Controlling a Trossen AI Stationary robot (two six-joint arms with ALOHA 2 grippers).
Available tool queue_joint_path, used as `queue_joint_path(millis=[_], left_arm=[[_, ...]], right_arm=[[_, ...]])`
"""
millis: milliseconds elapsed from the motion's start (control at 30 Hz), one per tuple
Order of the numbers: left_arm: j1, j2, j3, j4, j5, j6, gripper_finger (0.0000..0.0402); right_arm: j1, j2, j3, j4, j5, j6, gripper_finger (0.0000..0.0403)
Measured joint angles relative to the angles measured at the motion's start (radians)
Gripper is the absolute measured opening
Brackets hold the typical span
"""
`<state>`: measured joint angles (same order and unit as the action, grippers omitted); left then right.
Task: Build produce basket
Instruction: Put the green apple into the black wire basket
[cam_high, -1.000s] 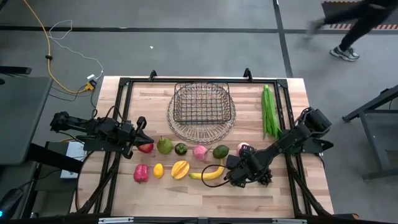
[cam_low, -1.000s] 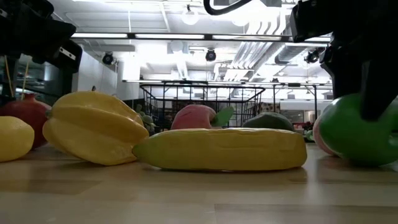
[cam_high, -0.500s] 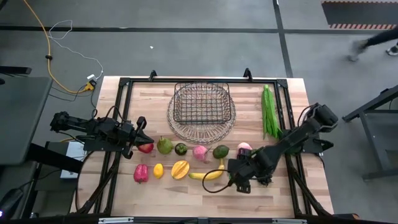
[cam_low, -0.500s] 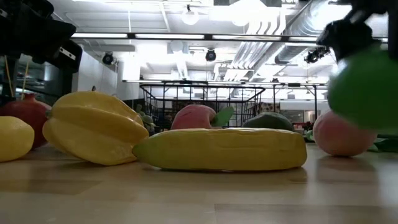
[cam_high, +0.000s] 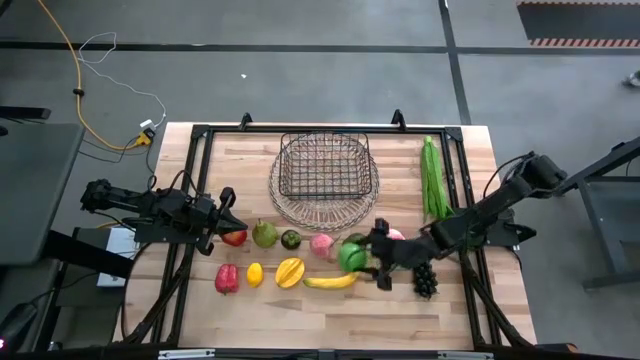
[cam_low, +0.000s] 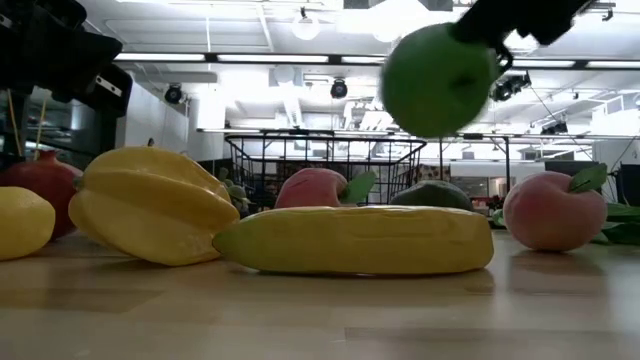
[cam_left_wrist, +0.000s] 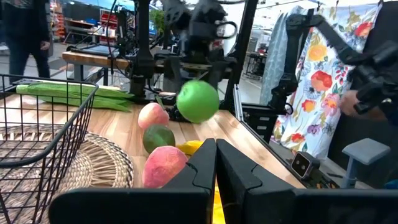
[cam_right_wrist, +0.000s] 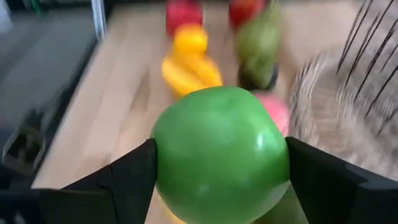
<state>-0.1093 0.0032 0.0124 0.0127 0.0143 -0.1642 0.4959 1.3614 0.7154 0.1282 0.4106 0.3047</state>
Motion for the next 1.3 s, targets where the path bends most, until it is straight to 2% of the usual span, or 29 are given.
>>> queue_joint_path(millis=[200, 333, 433, 633, 1300], left_arm=[[0.0, 0.0, 0.0, 0.0, 0.0, 0.0, 0.0], [0.0, 0.0, 0.0, 0.0, 0.0, 0.0, 0.0], [0.0, 0.0, 0.0, 0.0, 0.0, 0.0, 0.0], [0.0, 0.0, 0.0, 0.0, 0.0, 0.0, 0.0], [0.0, 0.0, 0.0, 0.0, 0.0, 0.0, 0.0]], right_arm=[[-0.11, -0.053, -0.258, 0.628, 0.006, -0.234, 0.03], [-0.183, -0.056, -0.318, 0.826, -0.027, -0.334, 0.03], [-0.225, -0.056, -0.319, 0.861, -0.045, -0.378, 0.03], [-0.28, -0.056, -0.31, 0.85, -0.111, -0.369, 0.03], [-0.313, -0.055, -0.309, 0.811, -0.139, -0.366, 0.03]])
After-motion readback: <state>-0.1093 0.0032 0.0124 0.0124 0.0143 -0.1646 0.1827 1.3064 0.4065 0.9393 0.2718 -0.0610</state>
